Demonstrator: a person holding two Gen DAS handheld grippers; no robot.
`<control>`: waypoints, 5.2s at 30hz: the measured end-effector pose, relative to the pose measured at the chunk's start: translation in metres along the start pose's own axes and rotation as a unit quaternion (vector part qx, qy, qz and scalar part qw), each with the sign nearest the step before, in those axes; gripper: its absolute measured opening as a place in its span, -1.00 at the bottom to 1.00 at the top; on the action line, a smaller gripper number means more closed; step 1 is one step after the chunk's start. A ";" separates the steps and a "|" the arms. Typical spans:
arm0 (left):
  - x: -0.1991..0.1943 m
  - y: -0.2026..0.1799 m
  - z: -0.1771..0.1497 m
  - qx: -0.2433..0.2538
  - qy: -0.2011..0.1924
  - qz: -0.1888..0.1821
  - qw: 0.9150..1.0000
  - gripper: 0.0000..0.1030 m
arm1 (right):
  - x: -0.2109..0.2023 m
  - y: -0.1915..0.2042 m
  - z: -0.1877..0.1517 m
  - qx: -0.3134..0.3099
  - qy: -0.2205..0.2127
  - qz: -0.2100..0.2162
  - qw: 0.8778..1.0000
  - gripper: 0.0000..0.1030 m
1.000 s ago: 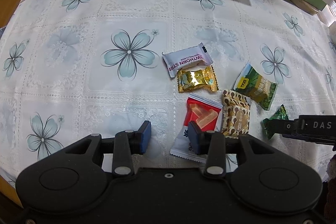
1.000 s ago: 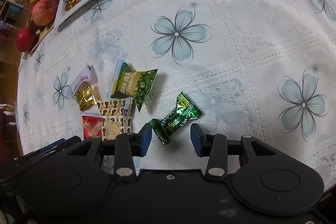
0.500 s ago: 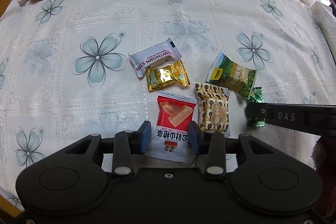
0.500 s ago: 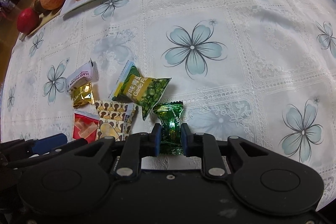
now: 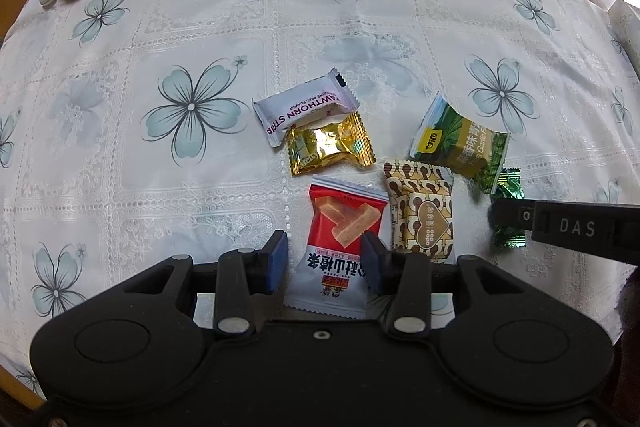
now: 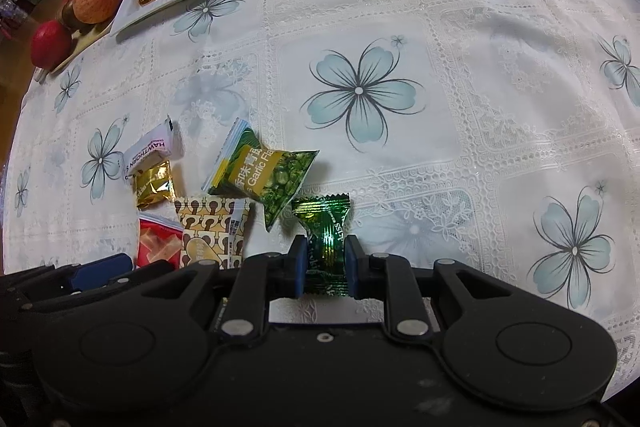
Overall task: Organize snacks
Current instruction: 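Carry both held snacks back over the gold tray, then open left tool to drop red packet while right tool releases green candy, then move both open tools back toward the snack pile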
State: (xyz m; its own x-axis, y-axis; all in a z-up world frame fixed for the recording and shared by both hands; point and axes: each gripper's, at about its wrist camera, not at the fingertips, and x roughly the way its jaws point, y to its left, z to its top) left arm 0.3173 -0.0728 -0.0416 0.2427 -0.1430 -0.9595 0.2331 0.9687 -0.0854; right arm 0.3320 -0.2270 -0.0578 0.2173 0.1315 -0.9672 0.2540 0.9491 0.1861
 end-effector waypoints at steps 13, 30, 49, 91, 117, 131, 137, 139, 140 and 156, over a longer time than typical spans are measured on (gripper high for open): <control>0.006 -0.018 -0.003 0.023 0.009 0.009 1.000 -0.12 | -0.001 0.009 -0.004 -0.023 -0.006 -0.014 1.000 -0.57; -0.044 0.019 -0.027 -0.052 0.033 -0.017 0.998 -0.19 | -0.040 -0.011 -0.021 0.032 -0.014 0.044 0.998 -0.60; -0.104 0.027 -0.157 -0.072 0.008 -0.005 0.997 -0.18 | -0.127 -0.027 -0.188 0.037 -0.064 0.111 0.991 -0.60; -0.101 0.026 -0.230 -0.066 -0.049 0.057 0.995 -0.20 | -0.117 -0.001 -0.319 -0.015 -0.034 0.081 0.996 -0.58; -0.122 -0.003 -0.267 -0.039 -0.126 0.069 0.989 -0.17 | -0.144 -0.016 -0.317 -0.090 -0.172 0.012 0.981 -0.28; -0.120 -0.020 -0.284 -0.052 -0.129 0.055 0.989 -0.16 | -0.136 -0.033 -0.318 -0.085 -0.178 0.038 0.980 -0.27; -0.119 -0.029 -0.287 -0.035 -0.140 0.073 0.987 -0.16 | -0.138 -0.031 -0.322 -0.091 -0.194 0.035 0.976 -0.09; -0.119 -0.030 -0.288 -0.033 -0.144 0.074 0.986 -0.15 | -0.139 -0.032 -0.321 -0.083 -0.199 0.037 0.976 -0.09; -0.119 -0.031 -0.288 -0.031 -0.145 0.074 0.986 -0.15 | -0.139 -0.033 -0.322 -0.079 -0.203 0.037 0.975 -0.09; -0.119 -0.037 -0.291 -0.016 -0.148 0.082 0.986 -0.09 | -0.147 -0.034 -0.327 -0.066 -0.271 0.036 0.960 0.31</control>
State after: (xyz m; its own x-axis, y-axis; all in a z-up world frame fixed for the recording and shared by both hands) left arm 0.0058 -0.0326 -0.0026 0.5389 -0.0330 -0.8418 0.1391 0.9890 0.0503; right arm -0.0166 -0.1848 0.0219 0.6973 0.0645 -0.7139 0.1058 0.9758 0.1914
